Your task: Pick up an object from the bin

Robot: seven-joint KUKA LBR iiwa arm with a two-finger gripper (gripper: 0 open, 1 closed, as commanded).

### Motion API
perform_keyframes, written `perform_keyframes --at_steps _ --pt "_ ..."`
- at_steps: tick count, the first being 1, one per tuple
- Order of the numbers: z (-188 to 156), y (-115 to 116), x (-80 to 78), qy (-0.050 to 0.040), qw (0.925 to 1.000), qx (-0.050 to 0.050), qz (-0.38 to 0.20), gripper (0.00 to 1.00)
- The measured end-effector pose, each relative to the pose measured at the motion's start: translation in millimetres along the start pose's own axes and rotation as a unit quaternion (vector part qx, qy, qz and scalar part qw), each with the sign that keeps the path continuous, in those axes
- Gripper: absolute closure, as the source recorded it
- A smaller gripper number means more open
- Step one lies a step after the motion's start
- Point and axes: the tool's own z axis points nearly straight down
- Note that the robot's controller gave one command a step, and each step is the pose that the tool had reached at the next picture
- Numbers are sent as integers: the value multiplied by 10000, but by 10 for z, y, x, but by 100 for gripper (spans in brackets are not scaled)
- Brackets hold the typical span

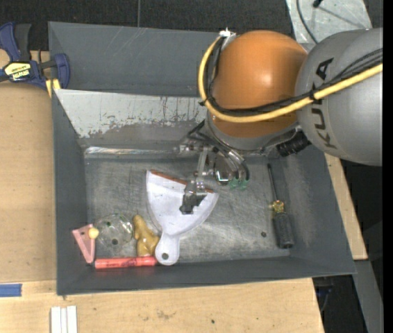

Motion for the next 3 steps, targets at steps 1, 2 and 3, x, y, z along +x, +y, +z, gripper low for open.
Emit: perform_keyframes --at_steps 1,2,3 --pt "-42 -2 -15 -40 10000 -10 12 0" --pt "569 390 54 -64 10000 -14 -67 0" --pt "840 936 235 -25 10000 -11 -68 0"
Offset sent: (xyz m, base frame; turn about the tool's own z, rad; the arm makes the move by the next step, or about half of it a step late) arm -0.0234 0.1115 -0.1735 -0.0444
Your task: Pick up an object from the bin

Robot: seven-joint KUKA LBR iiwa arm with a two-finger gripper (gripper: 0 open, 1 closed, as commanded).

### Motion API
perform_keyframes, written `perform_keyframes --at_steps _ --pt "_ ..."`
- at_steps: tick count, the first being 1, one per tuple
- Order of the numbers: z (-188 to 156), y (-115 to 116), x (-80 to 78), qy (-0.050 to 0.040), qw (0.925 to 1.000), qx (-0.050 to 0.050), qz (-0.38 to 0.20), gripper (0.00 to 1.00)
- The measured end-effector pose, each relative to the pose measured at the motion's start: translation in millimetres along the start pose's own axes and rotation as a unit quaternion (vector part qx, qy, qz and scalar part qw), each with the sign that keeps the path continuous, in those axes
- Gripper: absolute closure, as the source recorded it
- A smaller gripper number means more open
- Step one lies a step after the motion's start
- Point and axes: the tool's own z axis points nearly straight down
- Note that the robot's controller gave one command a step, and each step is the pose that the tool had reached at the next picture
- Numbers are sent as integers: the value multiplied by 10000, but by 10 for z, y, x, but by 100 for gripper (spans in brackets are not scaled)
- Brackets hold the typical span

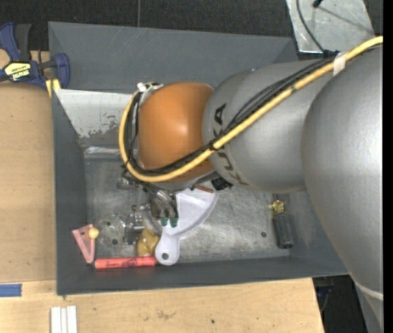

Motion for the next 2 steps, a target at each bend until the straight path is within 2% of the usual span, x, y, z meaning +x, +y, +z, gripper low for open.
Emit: perform_keyframes --at_steps 1,2 --pt "335 225 190 2 10000 3 54 0" --pt "633 309 90 -10 9990 -1 442 0"
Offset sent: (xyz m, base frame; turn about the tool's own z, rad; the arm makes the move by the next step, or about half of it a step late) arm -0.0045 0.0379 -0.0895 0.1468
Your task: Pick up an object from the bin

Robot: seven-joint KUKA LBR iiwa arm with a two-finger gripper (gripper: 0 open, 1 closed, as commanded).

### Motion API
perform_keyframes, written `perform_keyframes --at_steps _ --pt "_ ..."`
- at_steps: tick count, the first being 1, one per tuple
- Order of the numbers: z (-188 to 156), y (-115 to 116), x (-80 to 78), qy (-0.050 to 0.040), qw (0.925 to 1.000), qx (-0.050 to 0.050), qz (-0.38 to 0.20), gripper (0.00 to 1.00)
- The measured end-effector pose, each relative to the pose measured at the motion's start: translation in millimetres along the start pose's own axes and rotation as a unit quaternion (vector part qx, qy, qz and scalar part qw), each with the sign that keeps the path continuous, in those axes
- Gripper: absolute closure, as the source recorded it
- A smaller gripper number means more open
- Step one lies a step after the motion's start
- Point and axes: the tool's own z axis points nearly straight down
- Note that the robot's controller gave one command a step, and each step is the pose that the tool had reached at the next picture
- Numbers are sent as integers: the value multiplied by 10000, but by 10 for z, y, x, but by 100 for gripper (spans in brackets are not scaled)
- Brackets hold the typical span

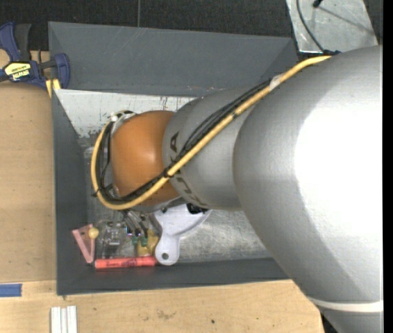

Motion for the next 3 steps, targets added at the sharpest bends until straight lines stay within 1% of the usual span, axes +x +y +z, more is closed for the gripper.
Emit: perform_keyframes --at_steps 1,2,3 --pt "207 26 77 -87 9932 -24 -1157 100" --pt "207 26 77 -87 9932 -24 -1157 100" --pt "174 21 85 -66 9932 -16 -1158 100"
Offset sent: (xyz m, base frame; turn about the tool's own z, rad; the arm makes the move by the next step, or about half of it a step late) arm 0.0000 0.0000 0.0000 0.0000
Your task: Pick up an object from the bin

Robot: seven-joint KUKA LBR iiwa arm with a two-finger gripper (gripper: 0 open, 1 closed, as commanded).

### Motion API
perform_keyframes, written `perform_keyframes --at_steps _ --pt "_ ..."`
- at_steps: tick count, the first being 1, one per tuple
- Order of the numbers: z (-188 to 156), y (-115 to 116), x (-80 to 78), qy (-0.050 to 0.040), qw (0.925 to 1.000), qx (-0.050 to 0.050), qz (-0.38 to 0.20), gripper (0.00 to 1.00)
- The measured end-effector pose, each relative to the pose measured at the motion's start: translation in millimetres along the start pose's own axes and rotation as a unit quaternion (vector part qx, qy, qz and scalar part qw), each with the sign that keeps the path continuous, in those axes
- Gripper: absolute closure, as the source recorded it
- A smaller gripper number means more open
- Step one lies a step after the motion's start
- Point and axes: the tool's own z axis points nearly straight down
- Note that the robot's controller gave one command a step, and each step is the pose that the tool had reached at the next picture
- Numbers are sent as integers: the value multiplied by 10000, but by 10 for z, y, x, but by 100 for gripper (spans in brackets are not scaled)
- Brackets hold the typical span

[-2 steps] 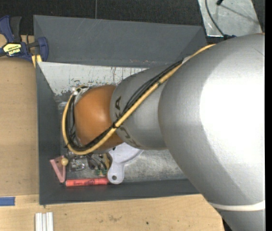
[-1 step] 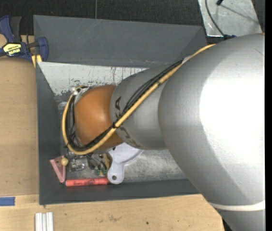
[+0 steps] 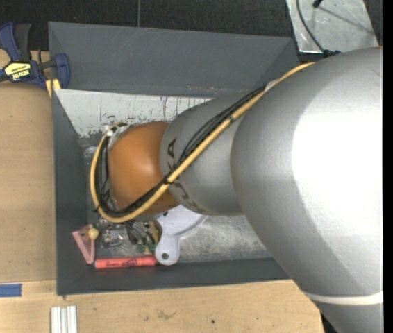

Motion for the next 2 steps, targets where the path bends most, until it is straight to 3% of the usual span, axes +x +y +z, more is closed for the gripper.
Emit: perform_keyframes --at_steps 1,2 --pt "-120 -1 19 64 10000 14 -5 100" --pt "-240 2 15 66 10000 13 -5 100"
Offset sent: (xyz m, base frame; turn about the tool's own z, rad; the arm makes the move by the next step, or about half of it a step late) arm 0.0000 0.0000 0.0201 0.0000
